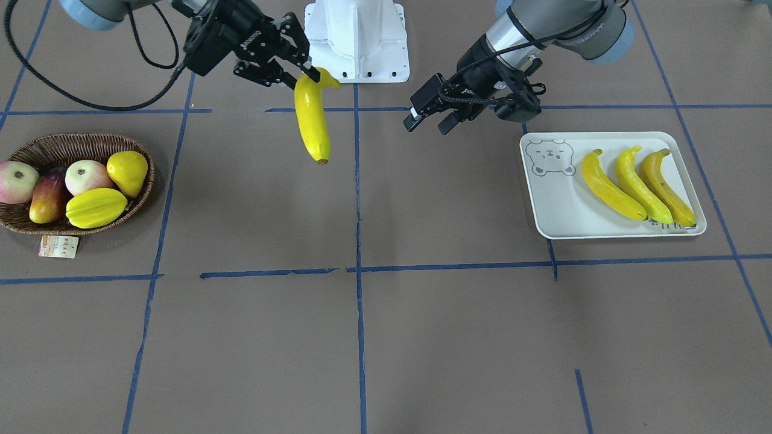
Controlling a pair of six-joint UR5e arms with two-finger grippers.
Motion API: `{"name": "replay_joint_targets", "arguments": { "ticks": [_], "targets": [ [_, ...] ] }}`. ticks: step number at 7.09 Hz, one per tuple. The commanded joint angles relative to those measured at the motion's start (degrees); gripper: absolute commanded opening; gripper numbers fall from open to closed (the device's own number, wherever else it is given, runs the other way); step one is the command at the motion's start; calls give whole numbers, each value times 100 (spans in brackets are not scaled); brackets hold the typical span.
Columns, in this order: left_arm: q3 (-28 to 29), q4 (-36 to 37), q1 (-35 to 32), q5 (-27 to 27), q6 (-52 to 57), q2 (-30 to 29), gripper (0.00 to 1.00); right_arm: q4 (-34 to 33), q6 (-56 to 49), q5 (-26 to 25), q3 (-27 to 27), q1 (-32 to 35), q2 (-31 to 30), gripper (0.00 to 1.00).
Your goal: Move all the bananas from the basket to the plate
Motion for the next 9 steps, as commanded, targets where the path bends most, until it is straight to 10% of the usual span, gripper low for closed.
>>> {"name": "replay_joint_targets", "arguments": {
  "ticks": [1,9],
  "targets": [
    [161,-471,111,18,-203,-212,100,31,72,-759,-33,-809,281,0],
    [127,-480,779,334,-484,-522,92,30,72,-964,-33,-961,317,0]
  ]
}}
